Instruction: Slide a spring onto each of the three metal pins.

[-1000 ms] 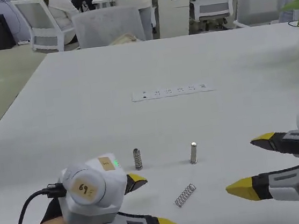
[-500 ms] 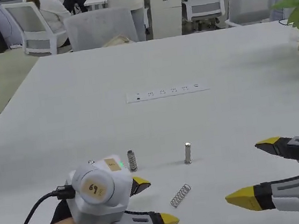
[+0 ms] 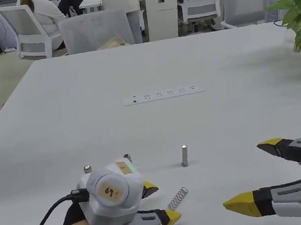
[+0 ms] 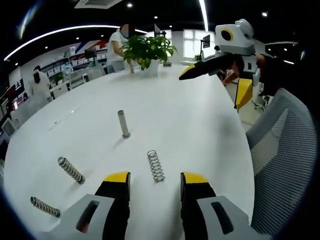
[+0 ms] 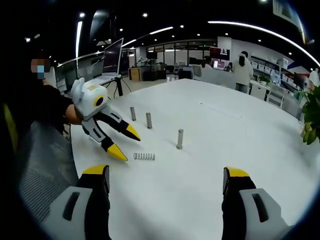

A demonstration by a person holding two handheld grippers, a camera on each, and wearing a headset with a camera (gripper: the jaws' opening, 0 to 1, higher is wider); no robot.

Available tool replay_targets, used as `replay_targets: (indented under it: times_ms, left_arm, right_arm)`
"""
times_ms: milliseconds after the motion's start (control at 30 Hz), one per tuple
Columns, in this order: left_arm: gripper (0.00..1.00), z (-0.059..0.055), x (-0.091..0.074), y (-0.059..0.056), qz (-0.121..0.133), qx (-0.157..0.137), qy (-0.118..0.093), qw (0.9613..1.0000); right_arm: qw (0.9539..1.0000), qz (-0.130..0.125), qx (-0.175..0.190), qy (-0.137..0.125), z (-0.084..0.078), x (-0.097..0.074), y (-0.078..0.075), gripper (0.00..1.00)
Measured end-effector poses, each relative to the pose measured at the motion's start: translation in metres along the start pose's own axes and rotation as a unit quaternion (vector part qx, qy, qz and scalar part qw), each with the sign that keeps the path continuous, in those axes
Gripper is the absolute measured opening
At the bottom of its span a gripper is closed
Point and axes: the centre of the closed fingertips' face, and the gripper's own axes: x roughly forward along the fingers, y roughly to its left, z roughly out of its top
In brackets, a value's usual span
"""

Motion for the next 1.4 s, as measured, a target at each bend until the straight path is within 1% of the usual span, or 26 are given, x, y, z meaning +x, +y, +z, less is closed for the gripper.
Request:
replay_targets:
  times_ms: [67, 200, 300, 567, 667, 733, 867, 1000, 1067, 1100, 1233, 1400]
  left_arm:
    - [0.3, 0.0, 0.002, -0.001, 0.001, -0.002, 0.0, 1.0]
    - [0.28, -0.003, 0.007, 0.0, 0.004, -0.004, 0.004, 1.0]
    - [0.23, -0.005, 0.01, 0.0, 0.007, -0.006, 0.007, 0.9999]
    - [0.17, -0.011, 0.018, 0.001, 0.01, -0.003, 0.016, 0.9998]
    - [0.14, -0.011, 0.018, 0.001, 0.011, -0.001, 0.017, 0.9998]
    - [0.12, -0.011, 0.019, 0.001, 0.01, 0.002, 0.015, 0.9998]
    - [0.03, -0.012, 0.019, 0.002, 0.011, 0.009, 0.017, 0.9998]
    - [0.03, -0.012, 0.018, 0.002, 0.009, 0.004, 0.016, 0.9998]
    - [0.03, -0.013, 0.017, 0.001, 0.006, 0.008, 0.017, 0.9998]
    - [0.03, -0.013, 0.016, 0.001, 0.004, 0.014, 0.019, 0.9997]
    - [0.02, -0.013, 0.012, 0.004, 0.005, 0.016, 0.019, 0.9997]
    - [0.02, -0.008, 0.005, 0.005, -0.002, 0.016, 0.009, 0.9998]
  right_arm:
    - [1.0, 0.0, 0.0, 0.001, 0.0, 0.0, -0.001, 0.93]
    - [1.0, -0.001, -0.001, 0.001, 0.001, 0.001, -0.001, 0.93]
    - [1.0, 0.001, -0.002, 0.002, 0.0, 0.002, -0.001, 0.93]
    - [1.0, 0.002, -0.002, 0.004, -0.001, 0.003, -0.001, 0.93]
    - [1.0, 0.003, -0.003, 0.006, -0.002, 0.004, -0.001, 0.93]
    - [1.0, 0.006, -0.003, 0.008, -0.003, 0.005, 0.0, 0.93]
    - [0.9999, 0.008, -0.004, 0.009, -0.004, 0.007, 0.002, 0.92]
    - [0.9999, 0.01, -0.004, 0.009, -0.003, 0.007, 0.002, 0.92]
    - [0.9999, 0.01, -0.005, 0.01, -0.004, 0.007, 0.002, 0.92]
    - [0.9999, 0.01, -0.005, 0.009, -0.003, 0.007, 0.002, 0.92]
    - [0.9999, 0.011, -0.005, 0.009, -0.003, 0.007, 0.002, 0.92]
    - [0.9998, 0.015, -0.006, 0.008, -0.002, 0.008, 0.004, 0.91]
